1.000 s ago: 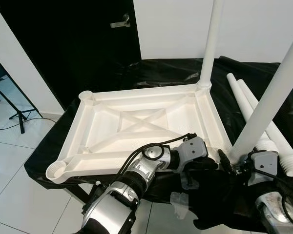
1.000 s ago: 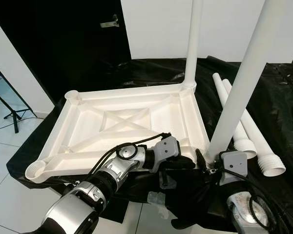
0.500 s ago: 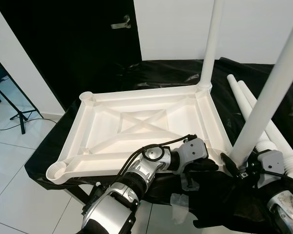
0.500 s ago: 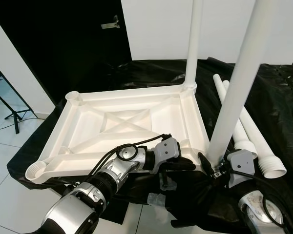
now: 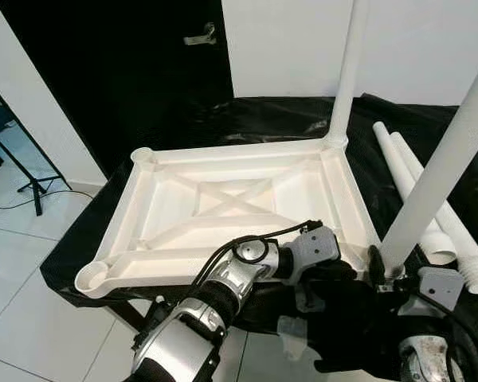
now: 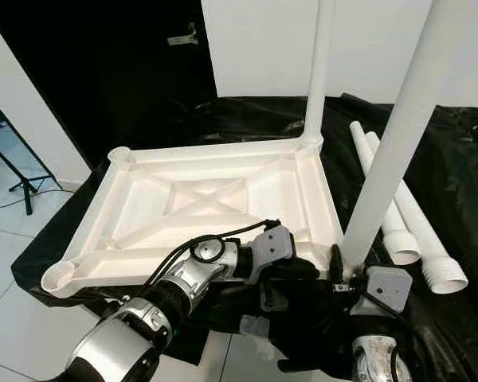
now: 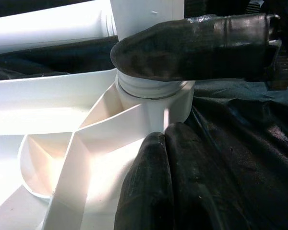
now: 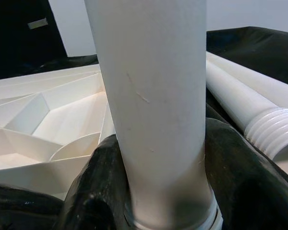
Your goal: Building children table
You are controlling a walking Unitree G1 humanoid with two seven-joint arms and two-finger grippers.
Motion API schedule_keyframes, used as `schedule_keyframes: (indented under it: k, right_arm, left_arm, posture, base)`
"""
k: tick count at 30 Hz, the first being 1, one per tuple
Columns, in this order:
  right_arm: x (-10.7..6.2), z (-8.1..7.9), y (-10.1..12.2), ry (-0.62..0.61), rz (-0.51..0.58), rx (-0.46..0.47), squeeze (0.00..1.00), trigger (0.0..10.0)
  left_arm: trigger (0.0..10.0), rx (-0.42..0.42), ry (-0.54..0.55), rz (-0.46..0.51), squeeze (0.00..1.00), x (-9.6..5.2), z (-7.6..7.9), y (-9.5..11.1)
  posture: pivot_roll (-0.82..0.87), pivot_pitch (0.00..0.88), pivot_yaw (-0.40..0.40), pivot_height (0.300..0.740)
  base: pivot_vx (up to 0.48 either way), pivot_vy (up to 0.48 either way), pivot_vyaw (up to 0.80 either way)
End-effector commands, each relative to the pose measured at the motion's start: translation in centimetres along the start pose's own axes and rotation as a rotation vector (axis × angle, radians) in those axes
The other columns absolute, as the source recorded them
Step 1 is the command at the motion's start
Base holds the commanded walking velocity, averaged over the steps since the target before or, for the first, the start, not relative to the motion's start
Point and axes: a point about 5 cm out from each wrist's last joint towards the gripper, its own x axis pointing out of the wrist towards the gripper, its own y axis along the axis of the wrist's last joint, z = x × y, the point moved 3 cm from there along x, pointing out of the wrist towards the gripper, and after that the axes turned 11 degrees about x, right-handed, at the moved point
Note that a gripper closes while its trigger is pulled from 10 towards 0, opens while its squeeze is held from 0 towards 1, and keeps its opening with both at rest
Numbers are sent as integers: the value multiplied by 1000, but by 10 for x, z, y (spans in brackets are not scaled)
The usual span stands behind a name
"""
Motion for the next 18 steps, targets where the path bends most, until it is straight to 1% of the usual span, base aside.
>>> schedule_keyframes:
  k: [1,3,4,5,6,7,8,10,13,16,17,18]
  right_arm:
    - [-1,10,3,-62,19,-27,0,39]
    - [-1,10,2,-58,13,-29,0,39]
    - [0,8,1,-52,9,-35,0,4392]
    - [0,7,1,-48,7,-40,0,4392]
    - [1,6,1,-37,8,-43,267,10000]
    - [1,6,1,-37,8,-43,267,10000]
    - [2,3,1,-15,14,-42,1000,10000]
    - [2,2,1,-1,18,-40,1000,10000]
    - [11,-7,-2,152,-24,-37,1000,10000]
    - [11,-7,-2,152,-24,-37,1000,10000]
    - [13,-9,-1,212,-33,-37,0,10000]
    - [17,-8,2,338,-53,-51,0,10000]
  left_arm:
    - [10000,-213,-55,-228,0,-6,49,-62]
    - [10000,-213,-54,-228,0,-6,48,-62]
    - [10000,-213,-54,-228,0,-5,49,-62]
    - [10000,-213,-54,-228,0,-5,49,-62]
    - [10000,-215,-53,-228,0,-5,49,-62]
    - [10000,-215,-53,-228,0,-5,49,-62]
    - [10000,-217,-51,-227,0,-5,49,-62]
    - [10000,-218,-49,-226,0,-5,49,-62]
    - [10000,-219,-49,-225,0,-4,49,-62]
    - [10000,-219,-49,-225,0,-4,49,-62]
    - [10000,-219,-48,-224,0,-4,49,-61]
    - [10000,-218,-48,-220,0,-2,48,-60]
  posture:
    - [25,0,86,740]
    - [25,0,86,740]
    - [25,0,82,740]
    - [25,0,82,740]
    - [26,0,81,740]
    - [26,0,81,740]
    - [24,0,80,740]
    - [24,0,80,740]
    - [13,0,82,740]
    - [13,0,82,740]
    - [10,0,81,740]
    - [2,0,80,740]
  base:
    - [0,0,0]
    - [0,0,0]
    - [0,0,0]
    - [0,0,0]
    - [0,0,0]
    - [0,0,0]
    - [0,0,0]
    - [0,0,0]
    - [0,0,0]
    - [0,0,0]
    - [0,0,0]
    - [0,0,0]
